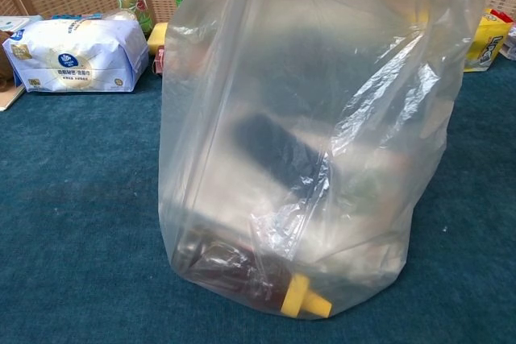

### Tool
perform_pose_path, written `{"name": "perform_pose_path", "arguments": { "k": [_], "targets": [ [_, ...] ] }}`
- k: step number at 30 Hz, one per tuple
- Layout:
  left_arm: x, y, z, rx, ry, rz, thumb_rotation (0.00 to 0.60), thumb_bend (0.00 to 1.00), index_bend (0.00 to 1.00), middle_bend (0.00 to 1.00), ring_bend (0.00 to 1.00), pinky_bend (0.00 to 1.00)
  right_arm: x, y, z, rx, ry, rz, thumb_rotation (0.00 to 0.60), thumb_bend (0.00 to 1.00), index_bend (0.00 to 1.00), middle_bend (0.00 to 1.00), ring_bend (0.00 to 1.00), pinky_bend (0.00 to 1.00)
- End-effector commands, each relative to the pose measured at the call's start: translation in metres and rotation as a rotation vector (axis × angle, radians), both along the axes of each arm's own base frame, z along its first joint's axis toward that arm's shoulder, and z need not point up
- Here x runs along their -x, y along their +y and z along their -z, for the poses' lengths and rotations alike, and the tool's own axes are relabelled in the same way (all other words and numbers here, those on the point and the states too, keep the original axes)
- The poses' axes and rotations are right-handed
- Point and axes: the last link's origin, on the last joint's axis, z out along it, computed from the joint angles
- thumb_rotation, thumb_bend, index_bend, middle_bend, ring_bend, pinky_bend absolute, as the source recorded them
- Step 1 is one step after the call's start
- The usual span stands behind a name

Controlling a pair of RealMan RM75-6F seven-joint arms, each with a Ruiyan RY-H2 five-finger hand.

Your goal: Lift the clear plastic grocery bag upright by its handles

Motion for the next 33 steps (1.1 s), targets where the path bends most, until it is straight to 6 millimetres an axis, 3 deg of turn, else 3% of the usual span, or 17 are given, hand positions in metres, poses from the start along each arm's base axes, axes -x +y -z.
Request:
{"name": "perform_pose_path", "arguments": {
  "k": [1,33],
  "targets": [
    [0.003,0.002,-0.001,-0.006,0.003,-0.007,0.6,0.25,0.33,0.24,0.14,0.26,0.002,0.004,0.001,-0.016,-0.001,-0.001,0.001,0.1,0.22,0.2,0.08,0.06],
    [-0.009,0.009,0.011,0.015,0.012,-0.005,0.6,0.24,0.33,0.24,0.14,0.26,-0.018,0.003,0.011,-0.055,-0.025,-0.016,0.001,0.1,0.22,0.21,0.09,0.07]
  ]
}}
